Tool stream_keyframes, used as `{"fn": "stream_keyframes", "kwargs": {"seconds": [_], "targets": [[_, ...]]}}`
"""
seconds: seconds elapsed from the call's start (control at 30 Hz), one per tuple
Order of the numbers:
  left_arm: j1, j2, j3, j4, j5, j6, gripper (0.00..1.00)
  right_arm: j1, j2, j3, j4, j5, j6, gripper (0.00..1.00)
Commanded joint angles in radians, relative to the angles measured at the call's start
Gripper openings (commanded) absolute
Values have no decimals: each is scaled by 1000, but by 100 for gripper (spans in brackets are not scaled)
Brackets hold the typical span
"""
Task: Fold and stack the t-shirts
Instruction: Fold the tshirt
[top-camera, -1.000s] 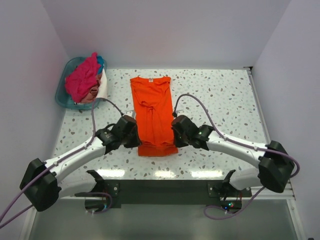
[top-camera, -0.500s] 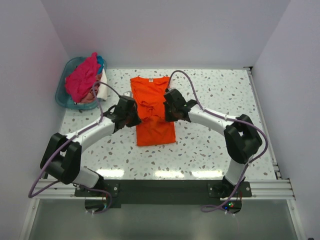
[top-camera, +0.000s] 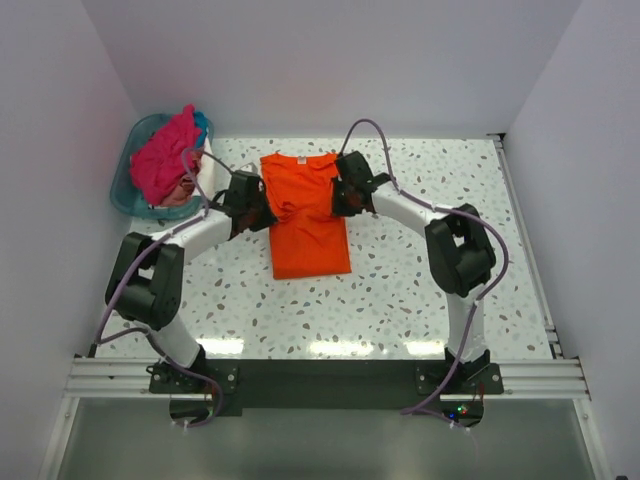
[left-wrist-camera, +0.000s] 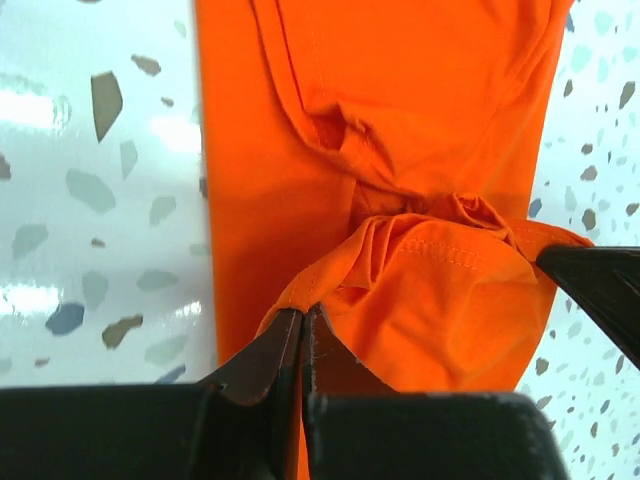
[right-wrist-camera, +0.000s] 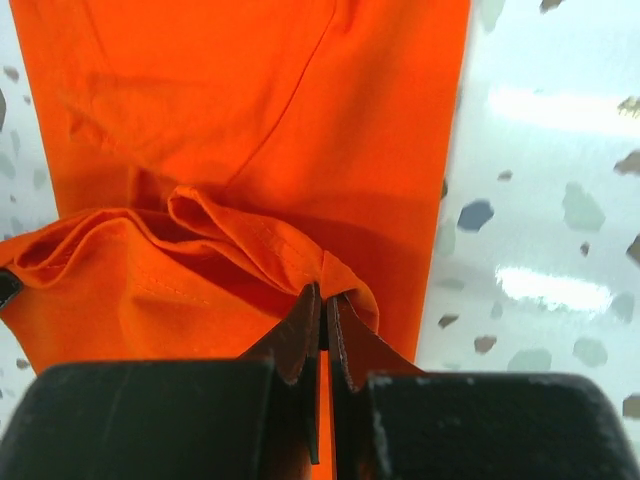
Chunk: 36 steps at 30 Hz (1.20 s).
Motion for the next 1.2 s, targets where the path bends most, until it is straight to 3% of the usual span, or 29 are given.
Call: {"fn": "stream_keyframes", "kwargs": {"seconds": [0.0, 0.03, 0.07, 0.17, 0.2, 0.27, 0.33, 0.37, 0.43, 0.47, 0.53, 0.57, 0.7, 0.97, 1.17], "targets": [[43, 64, 76, 107, 75, 50, 6, -40, 36, 86, 2, -49, -6, 1], [58, 76, 91, 103, 95, 55, 10, -49, 48, 103, 4, -62, 6, 6], [65, 86, 114, 98, 101, 61, 25, -67, 50, 104, 11, -75, 7, 24], [89, 78, 126, 110, 119, 73, 60, -89, 46, 123, 16, -82, 7, 42], [92, 54, 129, 103, 119, 78, 64, -92, 39, 126, 4, -80, 3, 54], [92, 12, 114, 77, 97, 82, 69, -94, -3, 100, 5, -62, -6, 63], [88, -51, 85, 64, 84, 67, 67, -90, -48, 33, 30, -56, -11, 66], [82, -69, 46, 58, 83, 59, 60, -81, -88, 6, 45, -56, -8, 65], [42, -104, 15, 52, 77, 53, 51, -63, -128, -73, 71, -59, -3, 53], [24, -111, -10, 49, 75, 52, 38, -36, -143, -98, 83, -62, 0, 49], [-45, -108, -25, 53, 70, 47, 29, -3, -163, -144, 116, -79, 7, 38], [-68, -101, -25, 37, 64, 42, 21, 30, -165, -152, 129, -91, 9, 35], [-145, -48, -59, 85, 78, 3, 8, 89, -90, -112, 148, -141, 27, 27], [-162, 63, -88, 123, 77, -45, 2, 69, 131, 89, 90, -188, 32, 23], [-167, 112, -127, 110, 49, -63, 0, -34, 171, 86, 126, -253, 89, 25]]}}
